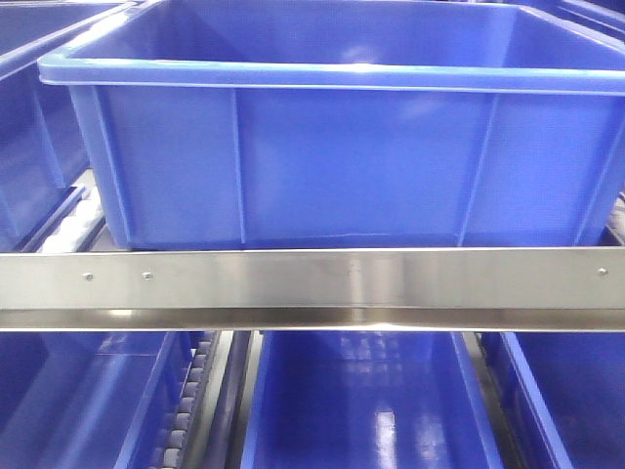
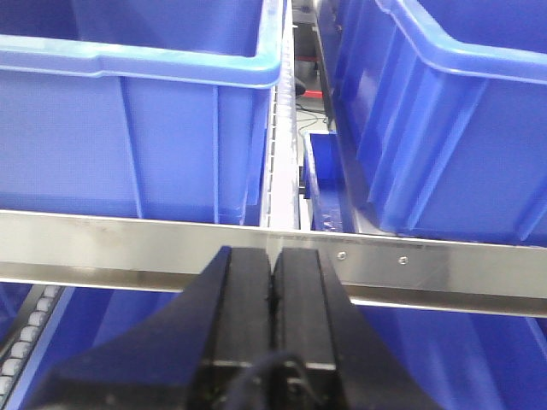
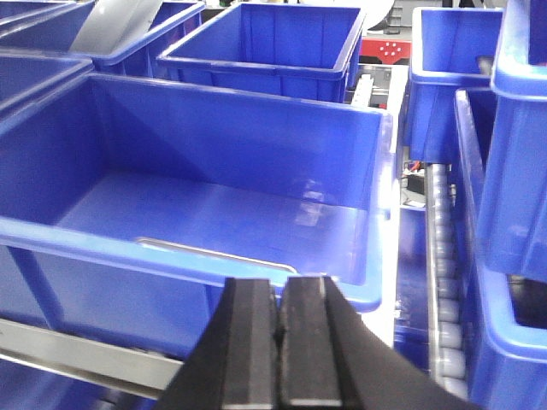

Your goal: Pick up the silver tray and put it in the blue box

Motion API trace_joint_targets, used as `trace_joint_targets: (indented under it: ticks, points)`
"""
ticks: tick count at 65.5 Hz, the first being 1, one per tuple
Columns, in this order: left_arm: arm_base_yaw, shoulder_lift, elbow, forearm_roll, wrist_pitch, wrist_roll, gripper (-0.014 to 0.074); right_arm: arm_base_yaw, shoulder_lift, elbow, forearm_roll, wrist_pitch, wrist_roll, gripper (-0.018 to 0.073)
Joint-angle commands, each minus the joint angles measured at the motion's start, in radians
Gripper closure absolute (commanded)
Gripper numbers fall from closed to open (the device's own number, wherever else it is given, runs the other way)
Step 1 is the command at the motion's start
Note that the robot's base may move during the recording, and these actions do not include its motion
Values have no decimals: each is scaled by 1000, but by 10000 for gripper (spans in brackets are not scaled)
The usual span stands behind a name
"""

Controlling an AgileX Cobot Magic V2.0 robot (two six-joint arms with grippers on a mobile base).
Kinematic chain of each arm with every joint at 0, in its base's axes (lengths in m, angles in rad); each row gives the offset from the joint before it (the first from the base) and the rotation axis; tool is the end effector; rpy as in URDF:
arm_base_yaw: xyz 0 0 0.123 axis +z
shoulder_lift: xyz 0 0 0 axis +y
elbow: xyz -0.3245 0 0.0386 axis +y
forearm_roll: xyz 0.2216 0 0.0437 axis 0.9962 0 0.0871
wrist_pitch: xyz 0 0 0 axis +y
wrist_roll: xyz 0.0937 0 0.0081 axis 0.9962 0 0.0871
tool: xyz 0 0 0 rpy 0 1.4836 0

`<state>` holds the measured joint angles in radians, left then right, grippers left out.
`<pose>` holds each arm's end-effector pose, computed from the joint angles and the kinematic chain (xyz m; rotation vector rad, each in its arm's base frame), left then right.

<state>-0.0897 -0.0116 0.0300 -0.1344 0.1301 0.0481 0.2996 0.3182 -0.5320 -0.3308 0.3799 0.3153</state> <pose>-0.0088 -0.0009 0.1917 0.0171 1.6329 -0.1484 0.0075 -0.0096 0.3452 -0.1462 1.6256 0.1366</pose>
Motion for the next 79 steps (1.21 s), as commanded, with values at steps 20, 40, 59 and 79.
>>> trace_joint_targets:
  ticks: [20, 40, 59, 79]
  points:
    - [2, -16, -5, -10, -85, 2, 701, -365, -135, 246, 331, -287, -302, 501]
    - [2, -16, -5, -10, -85, 2, 701, -392, -329, 571, 331, -477, -301, 501]
    - [2, -16, -5, -10, -85, 2, 701, -392, -349, 565, 331, -425, -298, 501]
    - [2, -16, -5, -10, -85, 2, 701, -392, -349, 565, 331, -425, -298, 501]
